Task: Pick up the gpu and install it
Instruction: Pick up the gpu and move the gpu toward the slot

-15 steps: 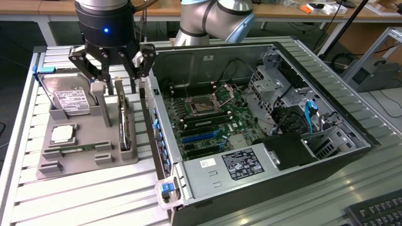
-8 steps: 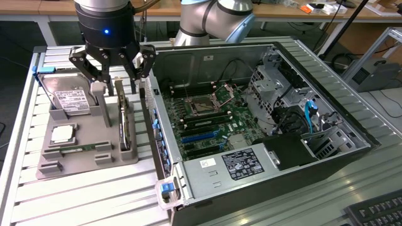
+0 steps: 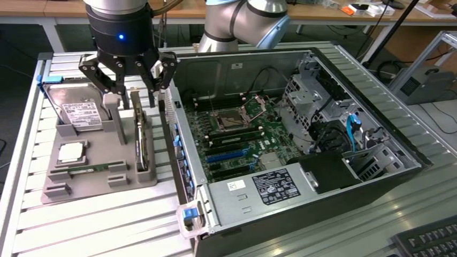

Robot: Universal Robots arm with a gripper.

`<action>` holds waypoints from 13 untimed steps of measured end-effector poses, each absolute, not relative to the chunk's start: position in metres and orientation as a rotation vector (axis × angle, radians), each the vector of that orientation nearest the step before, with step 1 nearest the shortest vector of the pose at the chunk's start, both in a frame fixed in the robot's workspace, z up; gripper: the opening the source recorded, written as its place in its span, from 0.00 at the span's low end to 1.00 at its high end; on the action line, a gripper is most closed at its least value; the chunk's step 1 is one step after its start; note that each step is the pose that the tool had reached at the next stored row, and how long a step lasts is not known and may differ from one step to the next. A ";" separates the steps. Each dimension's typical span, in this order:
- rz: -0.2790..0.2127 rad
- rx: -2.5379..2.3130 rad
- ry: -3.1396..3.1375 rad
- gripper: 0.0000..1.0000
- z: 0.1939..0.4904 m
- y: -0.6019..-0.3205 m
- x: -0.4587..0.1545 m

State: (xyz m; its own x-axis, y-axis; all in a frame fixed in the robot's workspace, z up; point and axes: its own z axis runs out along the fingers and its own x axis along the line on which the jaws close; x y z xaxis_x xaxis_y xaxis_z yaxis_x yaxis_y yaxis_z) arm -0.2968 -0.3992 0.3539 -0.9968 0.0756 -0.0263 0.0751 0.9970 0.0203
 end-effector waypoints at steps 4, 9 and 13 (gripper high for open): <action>0.030 0.117 3.112 0.48 0.353 -0.399 -0.297; 0.029 0.118 3.112 0.48 0.351 -0.399 -0.297; 0.029 0.118 3.112 0.48 0.350 -0.399 -0.297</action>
